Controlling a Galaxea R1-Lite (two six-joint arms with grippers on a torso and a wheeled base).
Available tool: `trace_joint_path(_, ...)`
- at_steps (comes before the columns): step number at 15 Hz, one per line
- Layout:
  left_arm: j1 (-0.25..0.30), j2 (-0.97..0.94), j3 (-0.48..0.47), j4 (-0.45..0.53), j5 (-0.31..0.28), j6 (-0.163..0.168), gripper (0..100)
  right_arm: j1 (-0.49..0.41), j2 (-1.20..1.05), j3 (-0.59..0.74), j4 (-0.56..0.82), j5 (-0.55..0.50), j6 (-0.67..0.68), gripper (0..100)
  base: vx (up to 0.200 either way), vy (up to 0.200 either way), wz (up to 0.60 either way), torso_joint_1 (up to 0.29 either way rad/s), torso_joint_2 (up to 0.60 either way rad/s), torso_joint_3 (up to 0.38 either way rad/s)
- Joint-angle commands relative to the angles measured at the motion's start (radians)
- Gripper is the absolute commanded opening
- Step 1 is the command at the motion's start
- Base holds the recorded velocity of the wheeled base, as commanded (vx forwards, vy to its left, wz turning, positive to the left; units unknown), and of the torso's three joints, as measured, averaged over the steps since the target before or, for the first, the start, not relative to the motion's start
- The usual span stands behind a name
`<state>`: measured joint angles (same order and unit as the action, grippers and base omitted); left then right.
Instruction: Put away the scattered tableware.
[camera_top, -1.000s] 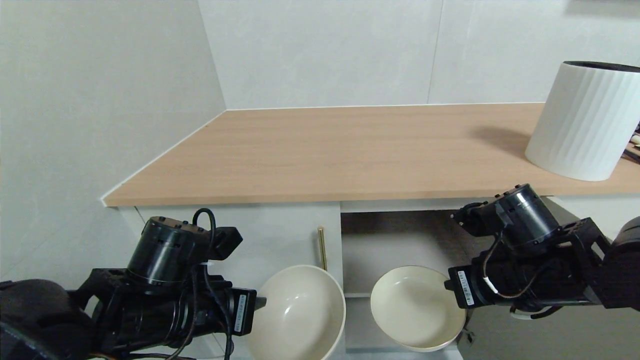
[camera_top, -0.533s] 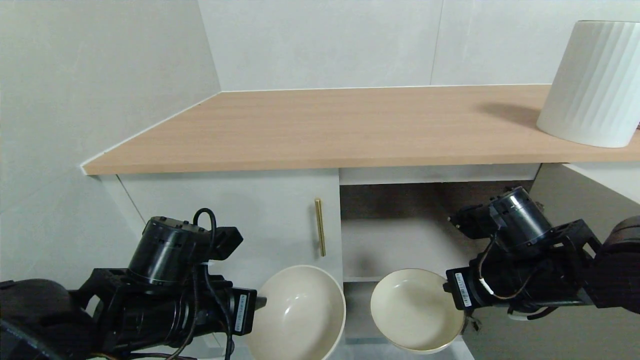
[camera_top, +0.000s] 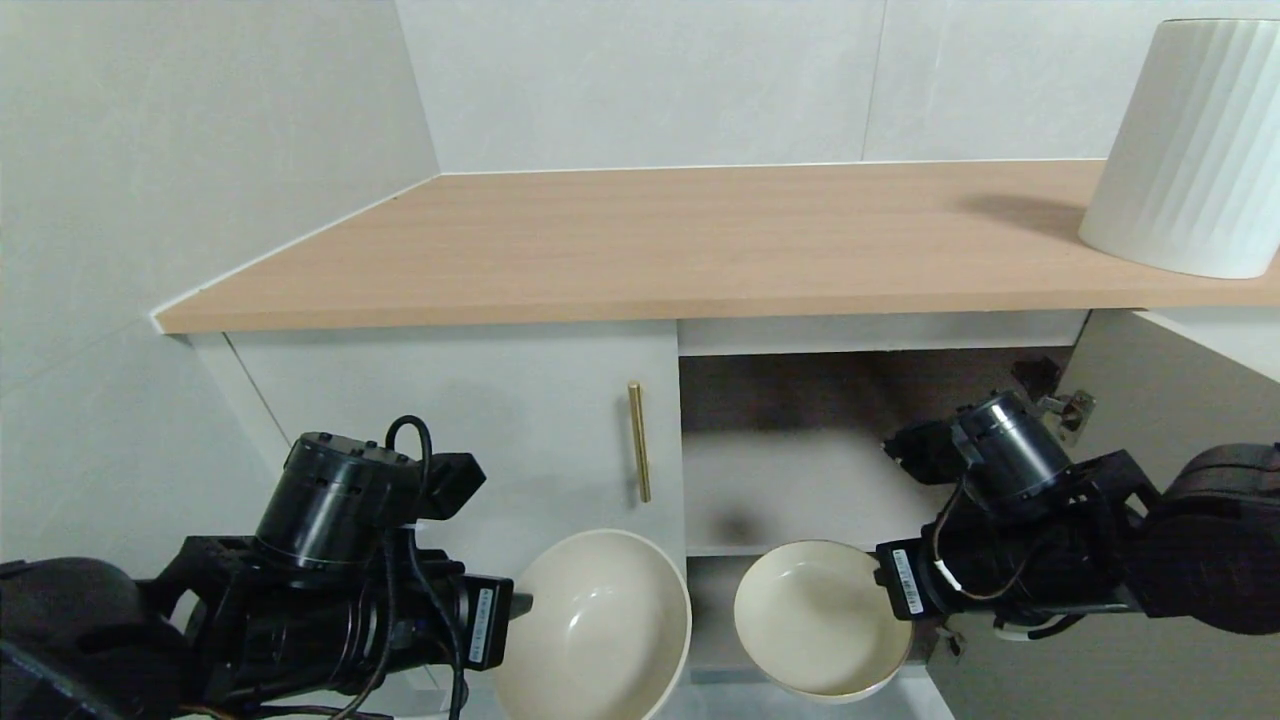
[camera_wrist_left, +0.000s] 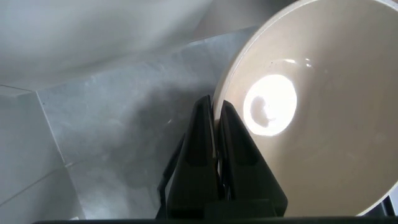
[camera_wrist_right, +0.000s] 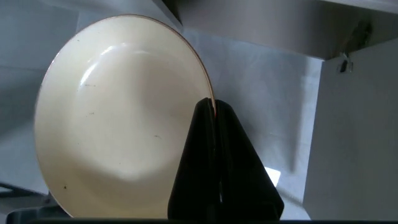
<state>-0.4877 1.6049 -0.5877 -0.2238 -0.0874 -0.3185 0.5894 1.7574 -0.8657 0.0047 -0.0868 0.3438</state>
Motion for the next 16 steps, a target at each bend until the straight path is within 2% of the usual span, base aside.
trace_joint_path(1,0.000,0.000,0.000,0.000,0.000,-0.001,0,-0.008,0.091,-0.002,-0.029,-0.001,0.001,0,0.000,0.000,0.00,0.000,0.00,0.000)
trace_joint_path(8,0.000,0.001,0.003,0.001,0.000,-0.001,0,-0.126,0.409,-0.082,-0.296,-0.005,0.075,0,0.000,0.000,0.00,0.000,0.00,0.000)
trace_joint_path(10,0.000,0.001,0.003,0.001,0.000,-0.001,0,-0.163,0.468,-0.131,-0.313,-0.019,0.119,0,0.000,0.000,0.00,0.000,0.00,0.000)
trace_joint_path(13,0.000,0.009,0.005,0.001,0.000,-0.001,0,-0.177,0.545,-0.168,-0.382,-0.114,0.123,0,0.000,0.000,0.00,0.000,0.00,0.000)
trace_joint_path(16,0.000,0.009,0.005,0.001,0.000,-0.001,0,-0.186,0.579,-0.200,-0.440,-0.160,0.127,0,0.000,0.000,0.00,0.000,0.00,0.000)
